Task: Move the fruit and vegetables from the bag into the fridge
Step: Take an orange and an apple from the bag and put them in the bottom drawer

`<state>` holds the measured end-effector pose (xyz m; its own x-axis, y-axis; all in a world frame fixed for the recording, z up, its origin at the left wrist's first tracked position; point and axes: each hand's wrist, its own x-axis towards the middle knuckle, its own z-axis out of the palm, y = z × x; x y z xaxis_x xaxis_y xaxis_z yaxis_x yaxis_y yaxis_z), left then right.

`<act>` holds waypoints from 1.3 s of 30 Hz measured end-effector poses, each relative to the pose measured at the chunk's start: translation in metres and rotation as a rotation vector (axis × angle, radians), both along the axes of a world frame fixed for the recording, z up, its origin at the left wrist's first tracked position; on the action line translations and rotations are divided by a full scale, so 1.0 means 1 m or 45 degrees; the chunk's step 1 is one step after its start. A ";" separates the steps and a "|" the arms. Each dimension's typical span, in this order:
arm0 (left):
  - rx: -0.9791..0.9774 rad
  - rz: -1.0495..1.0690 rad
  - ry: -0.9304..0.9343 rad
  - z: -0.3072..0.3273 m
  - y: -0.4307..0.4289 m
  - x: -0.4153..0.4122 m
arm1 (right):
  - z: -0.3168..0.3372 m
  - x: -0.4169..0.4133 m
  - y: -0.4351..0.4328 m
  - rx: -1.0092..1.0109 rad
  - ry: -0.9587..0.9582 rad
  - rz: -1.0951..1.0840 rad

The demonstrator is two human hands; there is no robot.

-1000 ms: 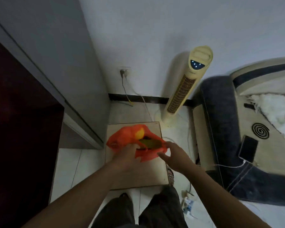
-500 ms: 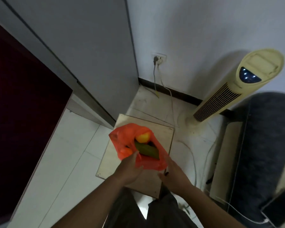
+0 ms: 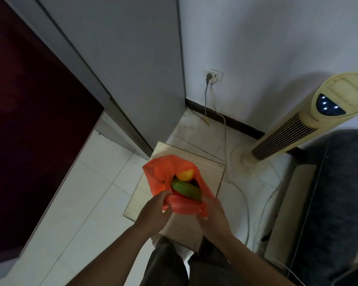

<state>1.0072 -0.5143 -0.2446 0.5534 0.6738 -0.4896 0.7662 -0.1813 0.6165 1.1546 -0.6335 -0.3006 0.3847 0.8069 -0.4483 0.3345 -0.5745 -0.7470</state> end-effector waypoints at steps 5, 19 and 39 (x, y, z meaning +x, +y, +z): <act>0.086 0.035 -0.038 0.000 0.024 -0.011 | 0.009 -0.007 0.013 0.038 -0.237 0.073; 0.095 0.077 -0.048 -0.073 0.125 -0.011 | -0.052 0.010 0.131 -0.150 -0.430 0.385; 0.361 -0.546 0.058 -0.124 0.130 0.018 | -0.087 0.039 0.118 0.224 -0.390 0.163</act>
<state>1.0254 -0.3844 -0.3690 0.7916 0.5004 -0.3507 0.6110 -0.6403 0.4655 1.1937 -0.5156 -0.3879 0.3707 0.9114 -0.1786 0.6182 -0.3857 -0.6849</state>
